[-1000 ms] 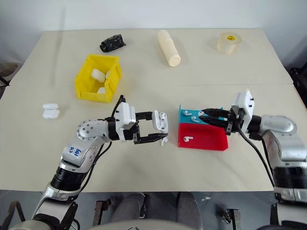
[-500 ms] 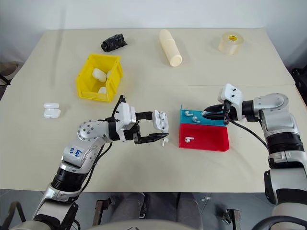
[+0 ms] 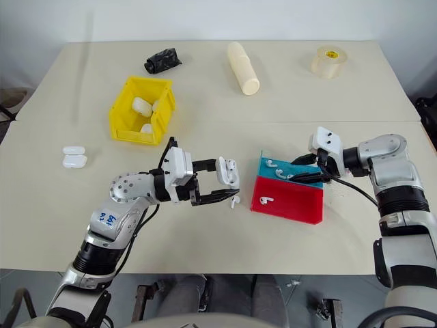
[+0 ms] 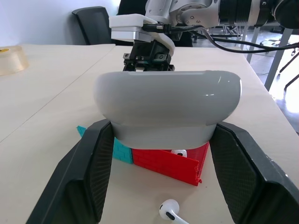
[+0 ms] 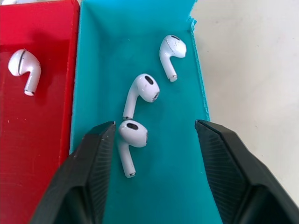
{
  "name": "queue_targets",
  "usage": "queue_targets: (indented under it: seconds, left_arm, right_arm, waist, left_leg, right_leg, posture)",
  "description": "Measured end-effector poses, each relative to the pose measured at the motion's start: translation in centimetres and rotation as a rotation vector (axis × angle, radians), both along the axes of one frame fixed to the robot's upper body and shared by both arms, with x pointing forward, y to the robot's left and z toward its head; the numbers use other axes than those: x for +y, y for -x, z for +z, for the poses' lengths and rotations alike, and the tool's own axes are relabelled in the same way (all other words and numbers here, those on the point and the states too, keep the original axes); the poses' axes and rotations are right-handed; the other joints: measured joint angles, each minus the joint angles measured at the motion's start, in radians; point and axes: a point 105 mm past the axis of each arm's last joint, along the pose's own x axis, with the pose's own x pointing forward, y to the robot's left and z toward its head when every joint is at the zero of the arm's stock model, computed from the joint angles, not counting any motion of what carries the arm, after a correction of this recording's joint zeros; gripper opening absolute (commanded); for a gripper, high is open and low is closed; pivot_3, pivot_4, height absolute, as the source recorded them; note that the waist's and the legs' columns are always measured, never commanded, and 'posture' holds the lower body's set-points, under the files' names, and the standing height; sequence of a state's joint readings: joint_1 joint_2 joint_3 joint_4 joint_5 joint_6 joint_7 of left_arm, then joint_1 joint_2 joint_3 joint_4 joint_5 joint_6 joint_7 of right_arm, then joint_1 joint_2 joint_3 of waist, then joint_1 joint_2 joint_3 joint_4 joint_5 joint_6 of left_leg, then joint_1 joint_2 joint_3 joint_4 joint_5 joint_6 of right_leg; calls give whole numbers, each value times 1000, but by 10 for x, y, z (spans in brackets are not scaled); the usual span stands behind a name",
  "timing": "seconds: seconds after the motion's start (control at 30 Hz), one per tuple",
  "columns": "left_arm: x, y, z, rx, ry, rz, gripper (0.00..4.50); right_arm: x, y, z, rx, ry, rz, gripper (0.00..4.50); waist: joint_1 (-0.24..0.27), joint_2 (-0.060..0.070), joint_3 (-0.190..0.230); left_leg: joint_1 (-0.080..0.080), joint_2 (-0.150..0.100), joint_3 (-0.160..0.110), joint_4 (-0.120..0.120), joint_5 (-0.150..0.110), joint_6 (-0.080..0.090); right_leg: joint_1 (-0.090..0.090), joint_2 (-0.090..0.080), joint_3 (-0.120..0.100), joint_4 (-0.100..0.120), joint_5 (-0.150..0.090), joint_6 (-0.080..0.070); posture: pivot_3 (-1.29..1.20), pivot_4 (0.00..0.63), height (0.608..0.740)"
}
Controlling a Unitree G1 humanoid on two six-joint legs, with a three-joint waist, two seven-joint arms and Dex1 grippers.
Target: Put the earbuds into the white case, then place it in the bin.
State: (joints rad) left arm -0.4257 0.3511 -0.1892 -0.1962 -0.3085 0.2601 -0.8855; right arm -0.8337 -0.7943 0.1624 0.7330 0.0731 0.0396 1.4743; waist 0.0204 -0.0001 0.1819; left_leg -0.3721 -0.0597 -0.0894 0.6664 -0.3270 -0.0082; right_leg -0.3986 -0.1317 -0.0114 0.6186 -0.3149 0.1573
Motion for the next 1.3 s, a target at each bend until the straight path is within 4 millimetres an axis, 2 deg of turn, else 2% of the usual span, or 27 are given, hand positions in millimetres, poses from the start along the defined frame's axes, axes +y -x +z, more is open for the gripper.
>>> queue_targets:
  seconds: [0.17, 0.3, 0.53, 0.8, 0.9, 1.3]
  left_arm:
    - [0, 0, 0, -1, 1, -1, 2757]
    - [0, 0, 0, -1, 1, 1, 2757]
    - [0, 0, 0, -1, 2, 4, 2757]
    - [0, 0, 0, -2, 2, 5, 2757]
    - [0, 0, 0, -2, 2, 5, 2757]
    - [0, -1, 0, -2, 1, 6, 2757]
  right_arm:
    - [6, -4, 11, -6, 64, 18, 2659]
    - [6, -2, 8, 33, 158, 9, 2659]
    - [21, 0, 14, 51, 192, 4, 2659]
    - [22, 0, 9, 51, 262, -24, 2659]
    - [16, 1, 4, 65, 287, -47, 2659]
    - [15, 1, 4, 43, 322, -60, 2659]
  waist:
    - [-3, 0, 0]
    - [-2, 0, 0]
    - [0, 0, 0]
    - [0, 0, 0]
    - [0, 0, 0]
    - [0, 0, 0]
  left_leg:
    - [0, 0, 0, 0, 0, 0]
    - [0, 0, 0, 0, 0, 0]
    - [0, 0, 0, 0, 0, 0]
    - [0, 0, 0, 0, 0, 0]
    - [0, 0, 0, 0, 0, 0]
    - [0, 0, 0, 0, 0, 0]
  right_leg:
    - [0, 0, 0, 0, 0, 0]
    - [0, 0, 0, 0, 0, 0]
    - [0, 0, 0, 0, 0, 0]
    - [-1, 0, 0, 0, 0, 0]
    - [-1, 0, 0, 0, 0, 0]
    - [-1, 0, 0, 0, 0, 0]
  posture:
    - [0, 150, 740]
    - [0, 150, 740]
    - [0, 150, 740]
    - [0, 150, 740]
    - [0, 150, 740]
    - [0, 150, 740]
